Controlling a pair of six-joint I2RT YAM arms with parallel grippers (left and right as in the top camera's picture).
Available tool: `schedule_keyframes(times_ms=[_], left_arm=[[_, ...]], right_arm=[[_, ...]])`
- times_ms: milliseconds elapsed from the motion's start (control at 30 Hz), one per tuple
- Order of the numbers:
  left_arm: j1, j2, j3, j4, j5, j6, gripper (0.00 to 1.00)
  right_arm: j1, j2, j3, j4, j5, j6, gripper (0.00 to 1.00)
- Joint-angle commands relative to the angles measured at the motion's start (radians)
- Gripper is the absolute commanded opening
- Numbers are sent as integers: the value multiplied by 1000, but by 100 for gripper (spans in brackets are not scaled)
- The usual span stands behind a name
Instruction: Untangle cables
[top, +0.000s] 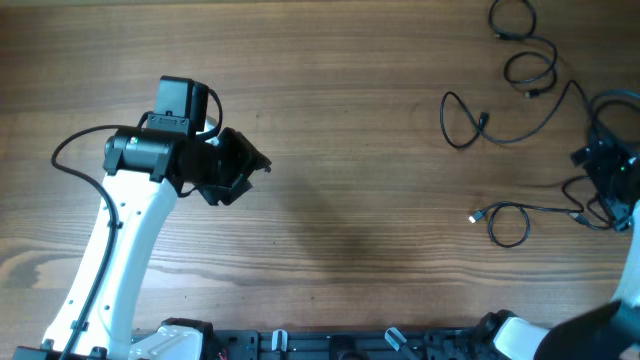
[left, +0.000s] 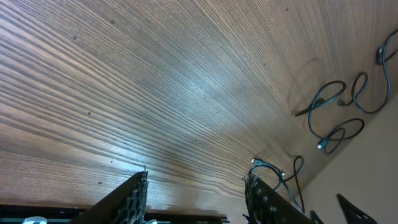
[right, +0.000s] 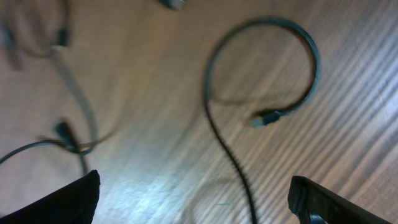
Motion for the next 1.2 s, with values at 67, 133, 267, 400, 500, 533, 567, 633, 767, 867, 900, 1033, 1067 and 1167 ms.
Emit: schedule_keyframes(times_ms=[67, 133, 267, 400, 500, 533, 567, 633, 767, 867, 900, 1033, 1067, 1167], left_arm=[[-5, -2, 8, -1, -6, 6, 53], [-5, -2, 8, -1, -6, 6, 53], [-5, -2, 8, -1, -18, 6, 54], [-5, -2, 8, 0, -18, 6, 55], [-5, -2, 8, -1, -18, 6, 55], [-5, -2, 8, 0, -18, 6, 55], [-5, -2, 8, 0, -18, 6, 56], [-5, -2, 8, 0, -18, 6, 56], [-5, -2, 8, 14, -18, 6, 56], [-5, -2, 8, 22, -18, 6, 56], [-5, -2, 8, 21, -18, 6, 56], [-5, -2, 8, 21, -17, 6, 56], [-5, -2, 8, 21, -17, 6, 56], [-5, -2, 8, 21, -18, 6, 56]], right_arm=[[-19, 216, -7, -8, -77, 36, 100], [-20, 290, -7, 8, -77, 36, 100], [-19, 343, -7, 55, -76, 36, 90], [-19, 343, -6, 77, -69, 36, 35], [-19, 338, 27, 52, -61, 35, 4], [-19, 328, 44, 37, -61, 34, 4], [-19, 307, 68, 22, -54, 35, 4], [-19, 243, 104, -4, -3, 35, 5], [7, 86, 106, -13, 292, 35, 4], [45, 63, 104, -22, 375, 34, 4], [55, 67, 90, -13, 377, 37, 4], [59, 121, 7, 52, 369, 79, 4], [58, 142, -4, 71, 369, 79, 4], [58, 225, -9, 86, 333, 79, 31]])
